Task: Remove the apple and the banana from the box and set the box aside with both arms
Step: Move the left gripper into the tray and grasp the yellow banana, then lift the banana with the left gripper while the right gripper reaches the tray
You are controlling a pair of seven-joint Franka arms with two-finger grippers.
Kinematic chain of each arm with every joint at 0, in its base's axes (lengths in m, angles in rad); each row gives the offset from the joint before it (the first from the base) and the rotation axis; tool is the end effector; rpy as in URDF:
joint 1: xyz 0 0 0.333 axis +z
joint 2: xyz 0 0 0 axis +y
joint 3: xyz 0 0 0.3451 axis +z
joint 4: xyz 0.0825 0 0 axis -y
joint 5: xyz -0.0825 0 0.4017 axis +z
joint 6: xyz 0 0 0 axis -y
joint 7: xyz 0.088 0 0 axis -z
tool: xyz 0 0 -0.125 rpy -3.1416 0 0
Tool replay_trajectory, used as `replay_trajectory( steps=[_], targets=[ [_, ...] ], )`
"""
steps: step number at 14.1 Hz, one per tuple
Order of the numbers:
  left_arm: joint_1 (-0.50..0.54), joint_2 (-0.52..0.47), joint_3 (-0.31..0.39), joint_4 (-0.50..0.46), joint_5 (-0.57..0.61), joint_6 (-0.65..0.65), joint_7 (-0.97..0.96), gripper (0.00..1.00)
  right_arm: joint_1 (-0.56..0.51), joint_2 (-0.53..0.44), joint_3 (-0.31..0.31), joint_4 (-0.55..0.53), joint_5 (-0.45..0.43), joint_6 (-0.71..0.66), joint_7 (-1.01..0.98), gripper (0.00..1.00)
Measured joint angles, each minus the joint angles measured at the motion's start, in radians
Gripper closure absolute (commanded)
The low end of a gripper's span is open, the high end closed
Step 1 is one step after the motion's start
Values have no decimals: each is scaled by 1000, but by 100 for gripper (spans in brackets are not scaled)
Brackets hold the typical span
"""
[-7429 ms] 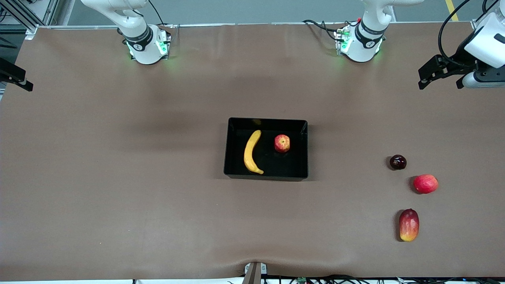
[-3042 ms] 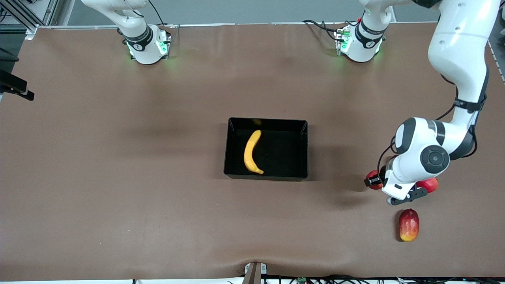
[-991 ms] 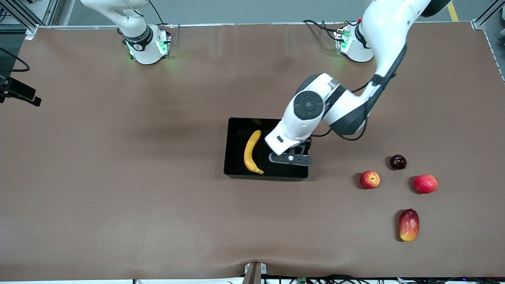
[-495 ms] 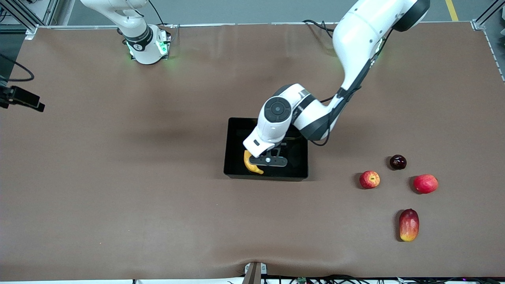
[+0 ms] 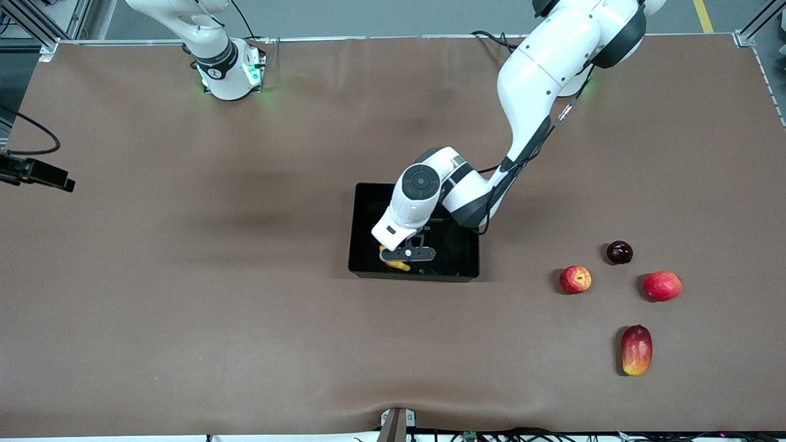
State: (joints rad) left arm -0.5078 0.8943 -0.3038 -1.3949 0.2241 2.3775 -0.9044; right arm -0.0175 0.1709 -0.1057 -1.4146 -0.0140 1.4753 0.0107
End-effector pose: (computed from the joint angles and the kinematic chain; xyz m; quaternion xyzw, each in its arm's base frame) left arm 0.5767 -0.5263 0.1869 0.9968 0.0318 0.0189 0.0705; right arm 0.6121 -0.0719 0.6023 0.9961 -0.0668 -0.0554 0.0129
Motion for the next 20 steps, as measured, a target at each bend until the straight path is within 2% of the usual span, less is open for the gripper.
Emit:
replay_trajectory(
  steps=[1,2,3,4,6,9,12,15,20],
  targets=[
    [-20,8,20,1,0,20,-9,5,0,15,1,-2,0,11,0,0],
    [-39,13,36,4,0,26,-19,35,2,33,3,-3,0,18,0,0],
    [-53,18,48,5,0,26,-21,72,4,51,5,-4,1,23,0,0],
    [-61,23,54,5,0,26,-25,98,6,67,7,-6,4,25,0,0],
    [-66,28,58,6,0,26,-45,100,11,95,9,-14,51,24,1,0],
    [-71,24,58,21,0,24,-50,100,12,111,8,-51,183,23,14,0],
    [-69,-1,61,38,0,-21,-50,100,50,111,14,-67,228,24,139,0],
    [-63,-66,64,47,1,-108,-38,100,159,112,21,-74,236,64,268,0],
    [-19,-190,69,50,1,-209,-6,100,282,161,24,-95,272,166,329,0]
  ],
)
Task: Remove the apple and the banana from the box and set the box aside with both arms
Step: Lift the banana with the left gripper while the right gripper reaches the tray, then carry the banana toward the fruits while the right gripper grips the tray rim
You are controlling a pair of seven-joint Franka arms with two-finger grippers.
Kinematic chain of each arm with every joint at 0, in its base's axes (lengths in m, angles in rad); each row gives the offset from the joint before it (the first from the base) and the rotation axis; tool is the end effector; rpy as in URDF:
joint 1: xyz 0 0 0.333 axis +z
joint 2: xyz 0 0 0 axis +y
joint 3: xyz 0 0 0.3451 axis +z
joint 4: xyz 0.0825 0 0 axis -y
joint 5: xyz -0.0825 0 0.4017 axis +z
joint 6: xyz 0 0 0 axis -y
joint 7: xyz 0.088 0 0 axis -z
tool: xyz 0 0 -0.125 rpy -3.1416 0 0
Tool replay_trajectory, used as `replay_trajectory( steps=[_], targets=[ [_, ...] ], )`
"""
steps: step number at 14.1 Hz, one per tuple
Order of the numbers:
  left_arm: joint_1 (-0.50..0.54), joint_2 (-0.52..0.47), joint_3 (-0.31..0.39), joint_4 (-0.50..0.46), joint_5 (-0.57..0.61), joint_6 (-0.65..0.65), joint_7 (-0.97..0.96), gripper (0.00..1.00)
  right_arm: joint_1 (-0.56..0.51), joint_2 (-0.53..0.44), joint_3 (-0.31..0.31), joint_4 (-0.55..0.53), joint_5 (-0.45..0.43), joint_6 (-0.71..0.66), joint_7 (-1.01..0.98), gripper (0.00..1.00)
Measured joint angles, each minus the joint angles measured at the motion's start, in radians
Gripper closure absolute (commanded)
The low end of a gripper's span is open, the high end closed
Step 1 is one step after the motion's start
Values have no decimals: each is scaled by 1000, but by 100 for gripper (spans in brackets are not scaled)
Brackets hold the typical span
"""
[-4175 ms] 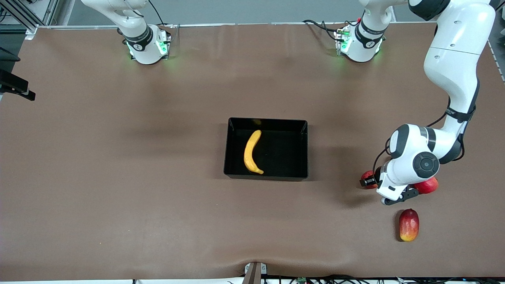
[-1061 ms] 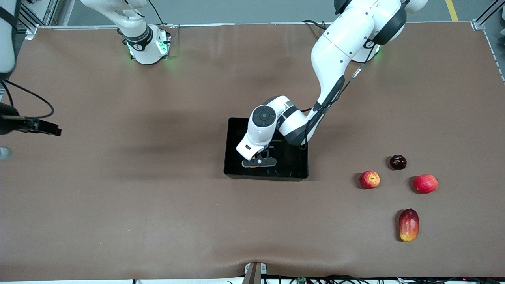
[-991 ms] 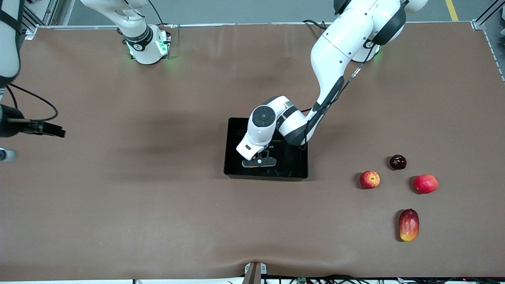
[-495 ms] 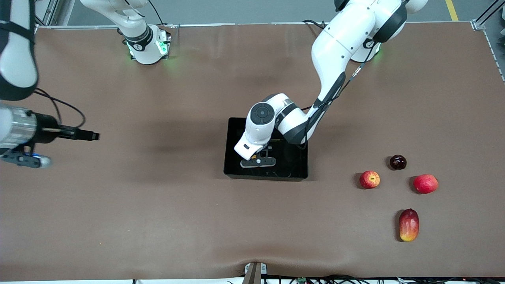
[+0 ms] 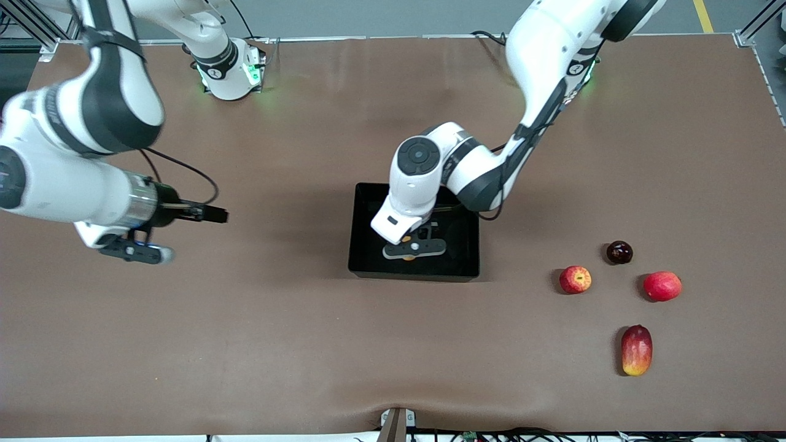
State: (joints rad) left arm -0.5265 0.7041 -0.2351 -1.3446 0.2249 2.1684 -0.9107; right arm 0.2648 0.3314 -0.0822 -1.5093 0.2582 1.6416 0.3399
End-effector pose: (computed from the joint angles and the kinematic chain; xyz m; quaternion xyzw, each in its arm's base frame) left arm 0.6034 -0.5007 0.3277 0.9960 0.0498 0.0641 0.0360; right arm 0.6440 0.1564 0.4686 -0.9838 0.0985 0.1240 0.0843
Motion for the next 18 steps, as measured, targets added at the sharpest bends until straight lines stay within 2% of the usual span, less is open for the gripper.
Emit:
replay_trajectory(
  steps=[4,9,12,14,15,17,18],
  targets=[
    [89,-77,-2,0,-2,-81,172,100,120,88,1,-5,32,141,110,0],
    [257,-131,-3,-2,-38,-148,574,100,274,213,2,-7,35,372,260,0],
    [374,-126,-1,-16,-59,-149,831,100,327,290,1,-6,35,442,282,0],
    [456,-109,-1,-27,-73,-148,1025,100,344,321,0,-6,35,446,282,34],
    [493,-91,-1,-30,-89,-144,1121,100,350,332,0,-6,34,446,282,48],
    [549,-45,1,-32,-101,-101,1285,100,362,352,0,-6,34,464,281,95],
    [568,-21,3,-32,-101,-75,1351,100,366,362,0,-6,34,476,281,100]
  ],
)
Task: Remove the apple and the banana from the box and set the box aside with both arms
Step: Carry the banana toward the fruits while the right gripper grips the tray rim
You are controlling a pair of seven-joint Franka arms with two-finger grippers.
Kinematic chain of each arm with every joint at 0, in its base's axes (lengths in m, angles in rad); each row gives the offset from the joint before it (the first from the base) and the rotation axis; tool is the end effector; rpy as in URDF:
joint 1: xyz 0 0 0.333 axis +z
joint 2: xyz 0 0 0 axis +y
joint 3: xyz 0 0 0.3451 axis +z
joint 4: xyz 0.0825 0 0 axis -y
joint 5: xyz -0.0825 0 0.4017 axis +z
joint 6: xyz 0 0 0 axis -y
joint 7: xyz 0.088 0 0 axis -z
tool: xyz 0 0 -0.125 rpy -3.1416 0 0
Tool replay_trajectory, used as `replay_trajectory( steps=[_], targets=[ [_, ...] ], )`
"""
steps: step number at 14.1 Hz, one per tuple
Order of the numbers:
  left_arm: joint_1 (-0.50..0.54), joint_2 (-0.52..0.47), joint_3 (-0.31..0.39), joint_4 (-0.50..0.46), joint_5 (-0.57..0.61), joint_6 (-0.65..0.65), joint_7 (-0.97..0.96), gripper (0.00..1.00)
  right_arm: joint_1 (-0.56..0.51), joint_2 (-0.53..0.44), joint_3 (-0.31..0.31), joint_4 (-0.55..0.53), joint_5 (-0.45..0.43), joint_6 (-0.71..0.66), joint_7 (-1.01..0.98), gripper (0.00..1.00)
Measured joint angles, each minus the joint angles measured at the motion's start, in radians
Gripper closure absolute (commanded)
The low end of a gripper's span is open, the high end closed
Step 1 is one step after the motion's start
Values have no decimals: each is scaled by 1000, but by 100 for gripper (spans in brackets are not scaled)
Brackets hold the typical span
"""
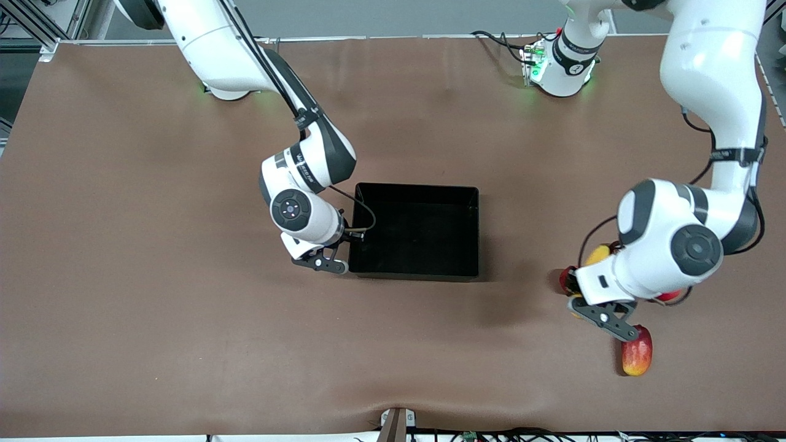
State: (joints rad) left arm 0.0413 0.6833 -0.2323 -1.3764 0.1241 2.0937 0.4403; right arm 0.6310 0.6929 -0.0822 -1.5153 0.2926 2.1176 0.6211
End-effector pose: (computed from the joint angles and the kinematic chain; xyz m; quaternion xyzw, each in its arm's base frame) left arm 0.7612 -0.1011 0.3204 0.9493 -0.3126 0.0282 0.0144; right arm 0.6118 0.4055 0.2431 -0.9886 0.1088 0.0879 0.0553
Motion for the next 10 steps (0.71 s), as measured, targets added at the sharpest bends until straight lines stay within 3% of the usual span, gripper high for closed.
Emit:
replay_trajectory(
  steps=[5,10],
  targets=[
    [22,82,60,0,0,149,187,100,7,13,-1,8,1,12,-1,100],
    [22,140,88,-1,0,232,206,100,-28,-7,-19,41,1,-60,-7,100]
  ],
)
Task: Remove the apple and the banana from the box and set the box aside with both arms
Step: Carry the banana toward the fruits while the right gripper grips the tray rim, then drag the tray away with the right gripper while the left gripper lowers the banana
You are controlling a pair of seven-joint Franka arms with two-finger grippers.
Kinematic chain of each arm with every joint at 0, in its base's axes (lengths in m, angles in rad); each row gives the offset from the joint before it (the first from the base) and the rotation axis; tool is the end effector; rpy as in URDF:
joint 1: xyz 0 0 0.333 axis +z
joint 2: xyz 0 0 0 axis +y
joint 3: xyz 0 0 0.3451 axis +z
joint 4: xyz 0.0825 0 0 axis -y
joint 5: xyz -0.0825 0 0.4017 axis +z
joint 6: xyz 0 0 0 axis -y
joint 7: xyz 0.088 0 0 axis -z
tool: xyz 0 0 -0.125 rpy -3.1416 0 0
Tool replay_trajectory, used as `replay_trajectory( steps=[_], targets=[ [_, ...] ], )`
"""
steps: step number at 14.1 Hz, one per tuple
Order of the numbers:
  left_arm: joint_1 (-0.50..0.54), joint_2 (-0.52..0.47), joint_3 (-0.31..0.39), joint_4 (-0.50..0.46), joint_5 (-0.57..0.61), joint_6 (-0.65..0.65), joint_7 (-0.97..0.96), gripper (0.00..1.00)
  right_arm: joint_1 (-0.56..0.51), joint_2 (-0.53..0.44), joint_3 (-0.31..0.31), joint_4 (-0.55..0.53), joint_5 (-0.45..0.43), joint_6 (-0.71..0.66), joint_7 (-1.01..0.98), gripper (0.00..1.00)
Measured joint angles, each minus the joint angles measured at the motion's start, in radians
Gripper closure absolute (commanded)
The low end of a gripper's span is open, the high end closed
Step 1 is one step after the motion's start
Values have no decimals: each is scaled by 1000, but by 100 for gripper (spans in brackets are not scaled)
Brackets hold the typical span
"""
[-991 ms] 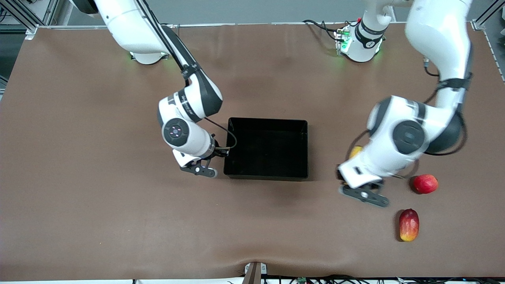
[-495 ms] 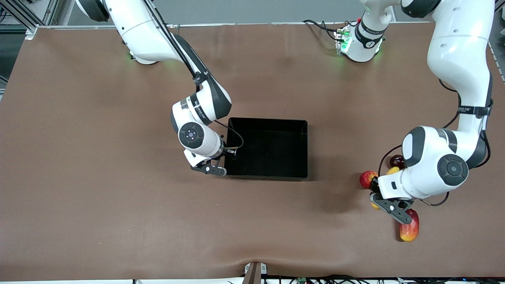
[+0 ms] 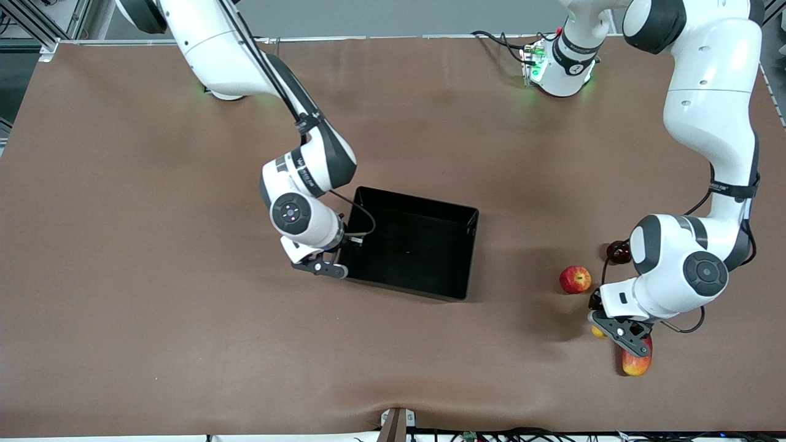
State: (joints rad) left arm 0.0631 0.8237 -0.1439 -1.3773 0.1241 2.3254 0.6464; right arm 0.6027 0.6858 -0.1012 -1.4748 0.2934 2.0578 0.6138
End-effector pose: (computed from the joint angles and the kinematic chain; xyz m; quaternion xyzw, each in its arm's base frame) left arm 0.7852 -0.0348 0.2282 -0.9278 0.3671 -0.0649 0.0156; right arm 0.6316 0.3832 0.2628 -0.9871 0.1206 0.0903 0.0537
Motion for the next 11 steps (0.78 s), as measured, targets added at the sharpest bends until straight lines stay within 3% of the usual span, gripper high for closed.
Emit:
replay_trajectory(
  steps=[3,5,6,7,8,11],
  targets=[
    [0,41,1,-1,0,63,-8,98,-90,-74,-9,19,-1,-133,-82,100],
    [0,63,1,-2,0,98,-30,84,-169,-127,-12,18,-1,-211,-165,100],
    [0,70,1,-3,0,105,-38,71,-210,-141,-13,14,-1,-227,-200,100],
    [-1,73,1,-4,0,107,-44,40,-253,-149,-15,11,-1,-231,-241,100],
    [-1,75,1,-5,0,107,-48,0,-302,-150,-17,8,-3,-230,-294,100],
    [-1,75,2,-3,0,111,-55,0,-457,-146,-21,-14,-6,-224,-482,100]
  ],
)
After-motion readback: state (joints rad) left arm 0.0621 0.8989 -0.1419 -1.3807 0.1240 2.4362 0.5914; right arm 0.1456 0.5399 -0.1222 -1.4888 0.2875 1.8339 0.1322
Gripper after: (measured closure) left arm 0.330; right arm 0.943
